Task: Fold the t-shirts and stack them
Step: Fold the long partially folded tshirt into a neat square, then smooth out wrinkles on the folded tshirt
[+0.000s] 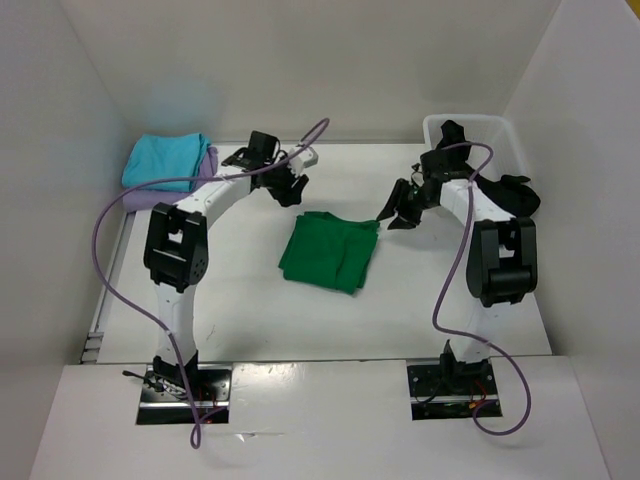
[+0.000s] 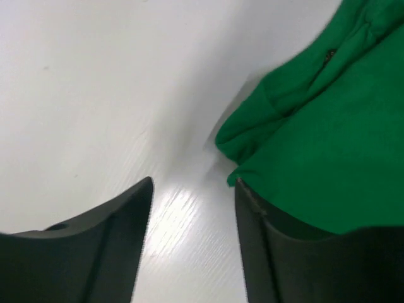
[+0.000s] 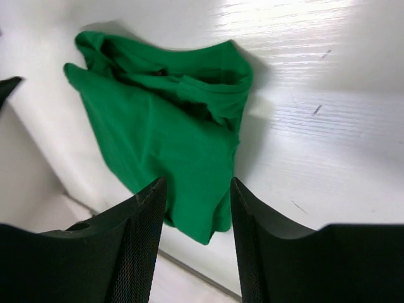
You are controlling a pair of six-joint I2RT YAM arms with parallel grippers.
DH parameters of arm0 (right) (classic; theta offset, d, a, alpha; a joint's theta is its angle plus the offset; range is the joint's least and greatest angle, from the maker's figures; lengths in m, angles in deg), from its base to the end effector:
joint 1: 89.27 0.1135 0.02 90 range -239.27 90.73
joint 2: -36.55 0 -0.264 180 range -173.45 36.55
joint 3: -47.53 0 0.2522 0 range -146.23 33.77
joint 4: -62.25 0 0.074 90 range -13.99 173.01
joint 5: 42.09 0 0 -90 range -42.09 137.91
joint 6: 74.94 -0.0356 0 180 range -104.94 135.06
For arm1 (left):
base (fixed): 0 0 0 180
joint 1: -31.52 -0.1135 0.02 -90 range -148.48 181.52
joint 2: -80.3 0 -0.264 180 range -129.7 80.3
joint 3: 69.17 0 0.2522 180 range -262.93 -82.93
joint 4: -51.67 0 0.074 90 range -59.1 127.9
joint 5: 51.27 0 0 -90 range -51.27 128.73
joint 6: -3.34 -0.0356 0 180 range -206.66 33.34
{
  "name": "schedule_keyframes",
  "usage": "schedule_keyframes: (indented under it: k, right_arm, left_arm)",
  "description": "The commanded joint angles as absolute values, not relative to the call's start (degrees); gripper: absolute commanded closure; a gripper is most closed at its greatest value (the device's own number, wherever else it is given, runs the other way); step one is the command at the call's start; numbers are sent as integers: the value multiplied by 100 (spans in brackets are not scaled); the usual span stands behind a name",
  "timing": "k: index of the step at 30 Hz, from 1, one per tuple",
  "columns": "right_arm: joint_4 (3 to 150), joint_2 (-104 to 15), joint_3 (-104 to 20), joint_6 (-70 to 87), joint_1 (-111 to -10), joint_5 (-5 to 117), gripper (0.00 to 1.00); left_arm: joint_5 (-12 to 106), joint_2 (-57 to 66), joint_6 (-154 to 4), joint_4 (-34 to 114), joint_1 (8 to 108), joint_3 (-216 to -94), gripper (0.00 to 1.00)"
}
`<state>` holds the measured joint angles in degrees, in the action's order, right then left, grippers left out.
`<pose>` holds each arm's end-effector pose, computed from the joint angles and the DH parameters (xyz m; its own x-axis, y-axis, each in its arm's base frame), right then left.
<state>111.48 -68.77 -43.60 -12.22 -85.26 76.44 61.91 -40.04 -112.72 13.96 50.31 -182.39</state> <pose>0.3792 0.0436 0.2121 -0.9188 0.3393 -0.2019 0.1648 0.7943 0.5847 0.4492 -0.1676 0.2348 -0.3534 0.5468 -0.7590 0.7966 0.6013 0.0623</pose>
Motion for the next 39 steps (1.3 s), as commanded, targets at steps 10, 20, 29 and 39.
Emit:
schedule_keyframes:
  k: [10, 20, 29, 39]
  right_arm:
    - [10450, -4766, -2091, -2404, -6670, 6302, 56]
    - [10107, -4695, -1624, -3073, -5719, 5907, 50]
    - [9825, -5257, -1677, -3011, -5719, 5845, 50]
    - [9931, -4950, -1308, -3064, -5667, 5915, 46]
  left_arm:
    - [7231, -1753, -11637, -94, 4927, -15872, 36]
    - [7055, -1998, -11250, 818, 5103, -14648, 36]
    - [7414, -2525, -10820, 1232, 5217, -14753, 35]
    - [7643, -2649, -10599, 1417, 5270, -14806, 33]
